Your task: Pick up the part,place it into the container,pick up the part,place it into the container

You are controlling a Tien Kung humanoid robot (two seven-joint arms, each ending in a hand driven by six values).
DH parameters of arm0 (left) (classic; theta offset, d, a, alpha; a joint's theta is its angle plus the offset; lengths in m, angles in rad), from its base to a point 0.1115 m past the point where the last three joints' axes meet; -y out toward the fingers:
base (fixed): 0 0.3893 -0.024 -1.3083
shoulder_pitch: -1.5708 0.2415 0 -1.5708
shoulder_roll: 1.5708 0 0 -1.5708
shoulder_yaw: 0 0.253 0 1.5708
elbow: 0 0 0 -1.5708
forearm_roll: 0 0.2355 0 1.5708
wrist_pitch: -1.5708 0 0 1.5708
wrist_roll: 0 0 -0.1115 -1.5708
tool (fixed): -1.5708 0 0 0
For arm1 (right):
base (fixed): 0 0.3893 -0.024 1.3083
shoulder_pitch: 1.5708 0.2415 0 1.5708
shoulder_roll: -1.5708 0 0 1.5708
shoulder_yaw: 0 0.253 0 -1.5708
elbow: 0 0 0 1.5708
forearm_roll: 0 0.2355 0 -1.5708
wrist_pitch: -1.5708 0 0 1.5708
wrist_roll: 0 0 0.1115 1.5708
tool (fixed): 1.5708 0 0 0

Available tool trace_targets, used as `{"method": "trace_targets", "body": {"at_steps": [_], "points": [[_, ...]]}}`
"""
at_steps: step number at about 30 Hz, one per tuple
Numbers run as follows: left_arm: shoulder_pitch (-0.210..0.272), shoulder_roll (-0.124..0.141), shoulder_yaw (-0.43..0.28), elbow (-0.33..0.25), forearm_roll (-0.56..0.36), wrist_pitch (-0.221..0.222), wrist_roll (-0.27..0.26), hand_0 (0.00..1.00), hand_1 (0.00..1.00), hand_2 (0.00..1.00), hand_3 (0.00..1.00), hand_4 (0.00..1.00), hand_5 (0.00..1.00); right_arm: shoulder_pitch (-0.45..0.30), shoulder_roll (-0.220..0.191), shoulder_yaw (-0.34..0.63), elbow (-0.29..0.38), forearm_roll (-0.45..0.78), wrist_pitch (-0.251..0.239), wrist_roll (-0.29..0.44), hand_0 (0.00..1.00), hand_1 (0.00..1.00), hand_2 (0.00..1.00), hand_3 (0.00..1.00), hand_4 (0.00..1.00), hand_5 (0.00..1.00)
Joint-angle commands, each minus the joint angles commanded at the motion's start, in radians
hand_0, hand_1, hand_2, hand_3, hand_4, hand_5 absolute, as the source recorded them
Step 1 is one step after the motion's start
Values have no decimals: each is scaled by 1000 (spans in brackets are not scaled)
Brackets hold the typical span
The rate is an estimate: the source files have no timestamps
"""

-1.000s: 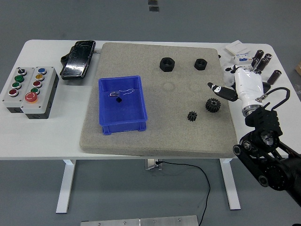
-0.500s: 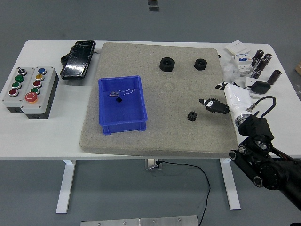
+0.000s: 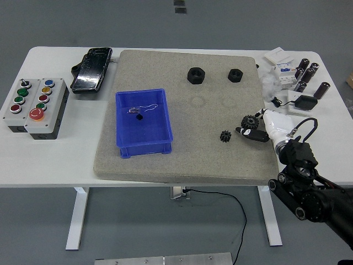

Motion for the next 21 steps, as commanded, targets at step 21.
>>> {"method": "trace_targets", "body": {"at_steps": [21], "points": [[0, -3, 1, 0, 5, 2, -4, 668, 634, 525, 598, 696, 348, 1, 10, -29, -3, 18, -59, -3, 557, 553, 538, 691, 413, 2]]}}
